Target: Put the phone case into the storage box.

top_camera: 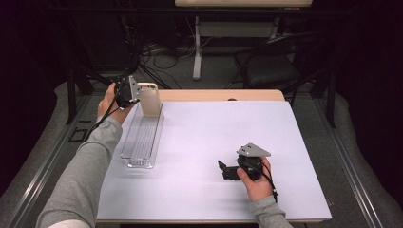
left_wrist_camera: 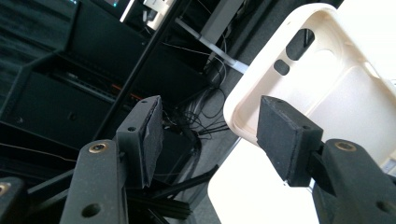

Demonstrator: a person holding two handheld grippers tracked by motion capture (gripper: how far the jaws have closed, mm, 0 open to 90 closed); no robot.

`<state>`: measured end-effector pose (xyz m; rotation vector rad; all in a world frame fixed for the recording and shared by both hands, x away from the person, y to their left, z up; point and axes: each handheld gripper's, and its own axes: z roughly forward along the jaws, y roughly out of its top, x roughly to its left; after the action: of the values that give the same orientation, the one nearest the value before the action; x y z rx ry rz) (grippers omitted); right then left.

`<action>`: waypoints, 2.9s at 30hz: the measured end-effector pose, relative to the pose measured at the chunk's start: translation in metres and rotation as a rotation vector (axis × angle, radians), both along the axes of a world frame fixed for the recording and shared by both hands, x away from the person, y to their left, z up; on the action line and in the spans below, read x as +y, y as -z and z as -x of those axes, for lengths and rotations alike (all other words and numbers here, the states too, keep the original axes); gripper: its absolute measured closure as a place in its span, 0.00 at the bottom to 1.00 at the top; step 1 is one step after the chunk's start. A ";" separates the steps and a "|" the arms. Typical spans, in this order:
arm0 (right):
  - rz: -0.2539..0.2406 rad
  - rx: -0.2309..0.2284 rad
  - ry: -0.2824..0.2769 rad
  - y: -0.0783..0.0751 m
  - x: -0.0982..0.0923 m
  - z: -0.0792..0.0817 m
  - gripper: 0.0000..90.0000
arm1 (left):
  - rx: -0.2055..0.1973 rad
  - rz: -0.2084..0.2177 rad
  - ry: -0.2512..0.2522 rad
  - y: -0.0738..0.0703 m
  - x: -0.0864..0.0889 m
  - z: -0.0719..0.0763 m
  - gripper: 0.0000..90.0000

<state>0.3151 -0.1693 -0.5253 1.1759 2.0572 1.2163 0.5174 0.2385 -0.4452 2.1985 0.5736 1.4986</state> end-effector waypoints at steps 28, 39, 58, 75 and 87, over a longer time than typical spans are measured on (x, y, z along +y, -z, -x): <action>-0.005 -0.003 0.007 -0.001 -0.002 0.000 0.00 | 0.088 0.211 -0.009 -0.014 0.008 0.004 0.46; -0.002 -0.003 0.008 -0.001 -0.001 0.001 0.00 | 0.190 0.341 -0.017 -0.017 0.010 0.005 0.42; -0.003 -0.002 0.005 -0.001 -0.002 0.001 0.00 | 0.388 0.642 -0.040 -0.026 0.022 0.012 0.33; -0.009 0.006 -0.002 -0.001 -0.002 0.001 0.00 | 0.464 0.693 -0.026 -0.034 0.022 0.024 0.29; -0.010 0.008 -0.004 -0.001 -0.002 0.001 0.00 | 0.524 0.768 -0.024 -0.038 0.020 0.032 0.29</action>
<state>0.3143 -0.1718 -0.5241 1.1833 2.0626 1.2275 0.4854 0.2585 -0.4072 1.9117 1.1163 0.5206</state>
